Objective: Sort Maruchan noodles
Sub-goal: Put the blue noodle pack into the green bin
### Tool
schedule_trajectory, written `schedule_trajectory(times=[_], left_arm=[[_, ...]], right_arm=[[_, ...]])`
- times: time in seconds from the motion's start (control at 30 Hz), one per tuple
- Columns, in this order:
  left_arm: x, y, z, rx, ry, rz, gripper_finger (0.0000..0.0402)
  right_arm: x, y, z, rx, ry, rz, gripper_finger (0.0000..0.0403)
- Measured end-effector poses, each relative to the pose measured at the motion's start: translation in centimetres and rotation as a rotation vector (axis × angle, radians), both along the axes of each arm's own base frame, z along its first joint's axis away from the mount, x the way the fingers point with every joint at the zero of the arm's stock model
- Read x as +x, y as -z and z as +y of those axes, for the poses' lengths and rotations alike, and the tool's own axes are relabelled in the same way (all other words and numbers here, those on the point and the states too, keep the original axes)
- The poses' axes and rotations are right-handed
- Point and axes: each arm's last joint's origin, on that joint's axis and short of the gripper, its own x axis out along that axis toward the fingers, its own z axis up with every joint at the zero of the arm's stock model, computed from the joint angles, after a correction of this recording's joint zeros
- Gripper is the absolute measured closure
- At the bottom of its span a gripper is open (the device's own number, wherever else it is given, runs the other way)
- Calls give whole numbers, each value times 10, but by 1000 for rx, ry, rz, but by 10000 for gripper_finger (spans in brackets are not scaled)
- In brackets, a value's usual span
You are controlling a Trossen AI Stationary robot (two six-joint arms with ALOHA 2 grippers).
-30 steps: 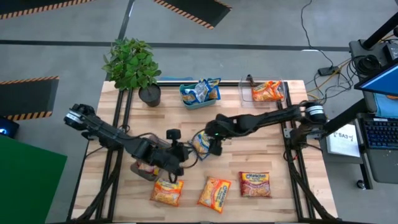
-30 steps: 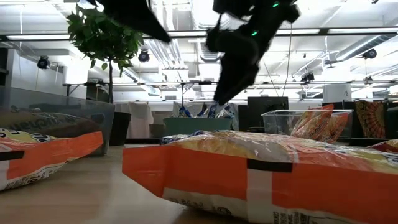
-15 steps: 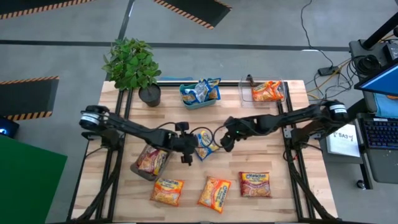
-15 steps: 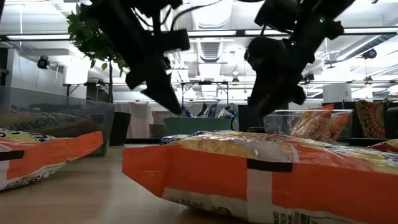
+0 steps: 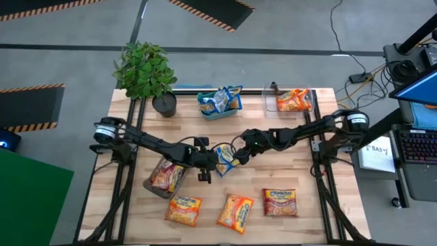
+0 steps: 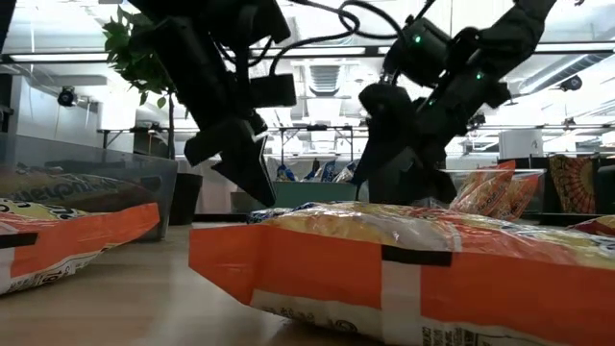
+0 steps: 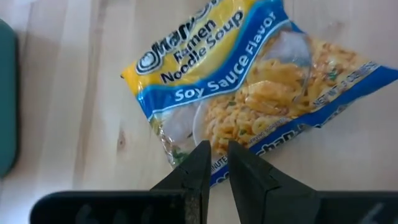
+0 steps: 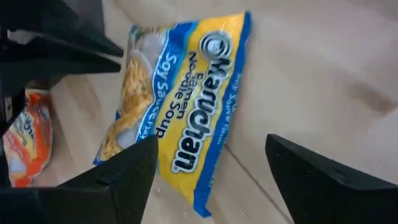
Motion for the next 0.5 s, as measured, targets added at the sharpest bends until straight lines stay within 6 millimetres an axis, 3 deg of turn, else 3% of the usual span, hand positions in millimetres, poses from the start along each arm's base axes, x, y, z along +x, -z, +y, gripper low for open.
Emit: schedule_trajectory(times=[0.3, 0.5], left_arm=[[3, 14, 3, -7, -32, 31, 364], [5, 23, 4, -10, -57, 42, 364]], right_arm=[[20, 27, -5, 100, -57, -104, 113], [28, 34, -8, 137, -81, -185, 114]])
